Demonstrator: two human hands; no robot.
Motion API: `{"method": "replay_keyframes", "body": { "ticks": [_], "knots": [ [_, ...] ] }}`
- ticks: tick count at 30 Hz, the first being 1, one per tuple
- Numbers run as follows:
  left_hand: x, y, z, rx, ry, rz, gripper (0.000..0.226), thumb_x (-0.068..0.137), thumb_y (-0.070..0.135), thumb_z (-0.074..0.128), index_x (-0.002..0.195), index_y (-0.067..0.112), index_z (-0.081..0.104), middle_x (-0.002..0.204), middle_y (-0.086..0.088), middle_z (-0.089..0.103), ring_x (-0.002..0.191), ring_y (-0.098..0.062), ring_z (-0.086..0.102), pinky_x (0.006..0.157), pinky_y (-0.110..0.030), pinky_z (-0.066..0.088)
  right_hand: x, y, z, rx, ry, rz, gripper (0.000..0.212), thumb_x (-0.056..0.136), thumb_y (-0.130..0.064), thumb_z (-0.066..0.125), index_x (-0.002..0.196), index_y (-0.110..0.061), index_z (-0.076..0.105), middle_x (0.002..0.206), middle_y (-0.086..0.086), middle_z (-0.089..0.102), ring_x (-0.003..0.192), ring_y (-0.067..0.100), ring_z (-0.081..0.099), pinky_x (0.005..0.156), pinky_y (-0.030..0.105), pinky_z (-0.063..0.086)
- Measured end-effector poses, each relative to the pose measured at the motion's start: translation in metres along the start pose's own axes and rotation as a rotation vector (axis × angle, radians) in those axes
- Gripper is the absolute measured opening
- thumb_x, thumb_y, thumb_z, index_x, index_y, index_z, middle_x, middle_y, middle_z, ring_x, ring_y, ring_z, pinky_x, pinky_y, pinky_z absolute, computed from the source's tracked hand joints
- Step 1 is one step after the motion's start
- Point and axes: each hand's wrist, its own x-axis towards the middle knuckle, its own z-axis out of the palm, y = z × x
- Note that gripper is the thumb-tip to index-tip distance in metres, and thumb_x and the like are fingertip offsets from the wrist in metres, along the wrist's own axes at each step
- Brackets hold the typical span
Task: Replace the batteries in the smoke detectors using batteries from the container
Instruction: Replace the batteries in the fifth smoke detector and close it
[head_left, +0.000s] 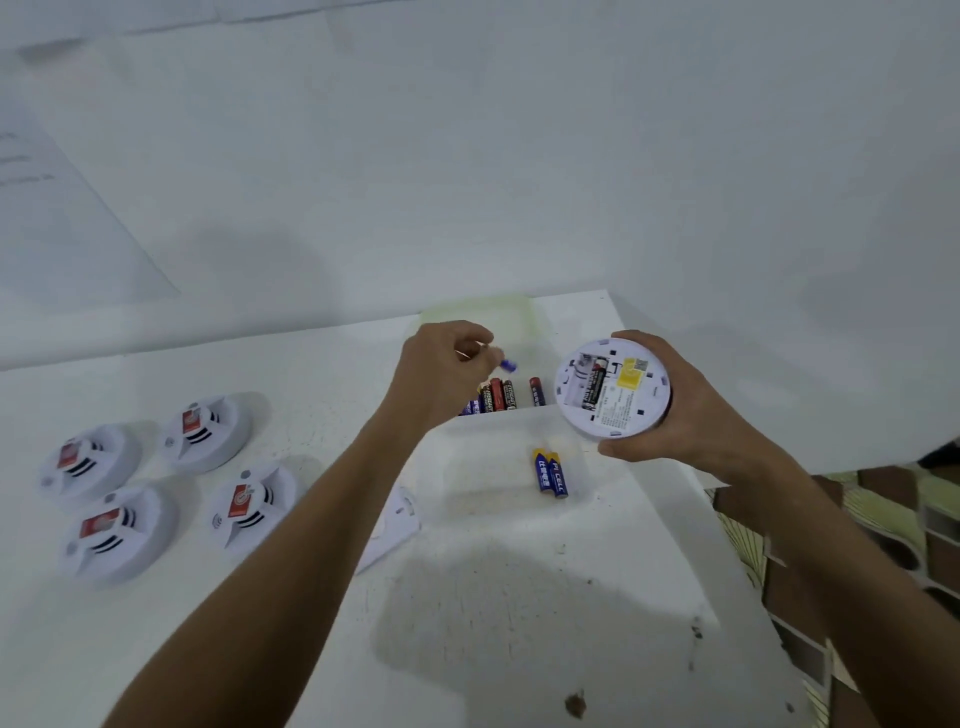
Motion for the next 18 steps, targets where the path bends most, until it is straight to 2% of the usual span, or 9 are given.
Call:
{"method": "replay_keyframes", "body": {
  "ticks": [1, 3, 6, 8, 10, 12, 15, 18],
  "knots": [
    [0.006, -0.005, 0.002, 0.02, -0.015, -0.039, 0.022, 0.085, 0.025, 0.072, 0.103, 0.014, 0.067, 0.082, 0.005, 0.072, 0.068, -0.014, 0.067, 0.06, -0.024, 0.057, -0.001, 0.002, -0.003, -0.009, 0.011, 0.004, 0.097, 0.05, -0.009, 0.089, 0.136, -0.019, 0.046, 0.121, -0.015, 0.061, 0.115, 0.005, 0.06, 0.086, 0.015, 0.051],
    [0.017, -0.012, 0.009, 0.052, -0.043, -0.091, 0.022, 0.081, 0.027, 0.076, 0.097, 0.017, 0.065, 0.086, 0.003, 0.071, 0.068, -0.013, 0.064, 0.055, -0.023, 0.054, -0.004, 0.003, -0.008, -0.013, 0.027, 0.01, 0.097, 0.05, -0.011, 0.09, 0.136, -0.019, 0.046, 0.12, -0.017, 0.061, 0.115, 0.005, 0.059, 0.086, 0.015, 0.051],
    [0.029, -0.017, 0.024, 0.145, -0.102, -0.096, 0.011, 0.081, 0.027, 0.076, 0.086, 0.019, 0.069, 0.09, -0.002, 0.073, 0.075, -0.014, 0.067, 0.063, -0.023, 0.053, -0.005, 0.006, -0.009, -0.019, 0.038, 0.007, 0.097, 0.05, -0.012, 0.09, 0.136, -0.018, 0.046, 0.121, -0.018, 0.06, 0.116, 0.006, 0.059, 0.089, 0.016, 0.051],
    [0.036, -0.018, 0.034, 0.188, -0.145, -0.096, 0.013, 0.083, 0.027, 0.074, 0.091, 0.016, 0.073, 0.094, -0.005, 0.073, 0.075, -0.017, 0.068, 0.063, -0.024, 0.054, -0.005, 0.007, -0.007, -0.014, 0.039, 0.014, 0.097, 0.05, -0.011, 0.089, 0.136, -0.017, 0.046, 0.121, -0.017, 0.06, 0.116, 0.007, 0.059, 0.09, 0.019, 0.052],
    [0.041, -0.019, 0.041, 0.246, -0.173, -0.079, 0.019, 0.085, 0.026, 0.072, 0.099, 0.012, 0.074, 0.099, -0.007, 0.072, 0.076, -0.016, 0.064, 0.06, -0.02, 0.048, -0.005, 0.008, -0.005, -0.004, 0.04, 0.02, 0.096, 0.05, -0.01, 0.089, 0.135, -0.017, 0.046, 0.12, -0.017, 0.061, 0.115, 0.006, 0.059, 0.089, 0.018, 0.053],
    [0.045, -0.021, 0.048, 0.286, -0.192, -0.075, 0.023, 0.087, 0.024, 0.07, 0.105, 0.01, 0.074, 0.106, -0.008, 0.07, 0.08, -0.016, 0.062, 0.066, -0.021, 0.045, -0.004, 0.009, -0.005, 0.006, 0.044, 0.019, 0.096, 0.049, -0.009, 0.089, 0.135, -0.017, 0.047, 0.12, -0.015, 0.061, 0.114, 0.006, 0.059, 0.087, 0.017, 0.052],
    [0.048, -0.027, 0.054, 0.345, -0.21, -0.068, 0.023, 0.09, 0.022, 0.067, 0.107, 0.009, 0.073, 0.111, -0.009, 0.07, 0.092, -0.019, 0.065, 0.073, -0.021, 0.044, -0.005, 0.011, -0.004, 0.024, 0.039, 0.02, 0.095, 0.049, -0.008, 0.089, 0.135, -0.019, 0.047, 0.125, -0.006, 0.059, 0.115, 0.007, 0.059, 0.088, 0.017, 0.052],
    [0.049, -0.03, 0.055, 0.366, -0.212, -0.068, 0.023, 0.09, 0.023, 0.067, 0.107, 0.009, 0.073, 0.11, -0.009, 0.07, 0.09, -0.017, 0.063, 0.072, -0.019, 0.042, -0.004, 0.012, -0.003, 0.029, 0.028, 0.013, 0.095, 0.049, -0.008, 0.089, 0.134, -0.021, 0.047, 0.127, -0.002, 0.058, 0.115, 0.006, 0.059, 0.088, 0.016, 0.051]
  ]
}}
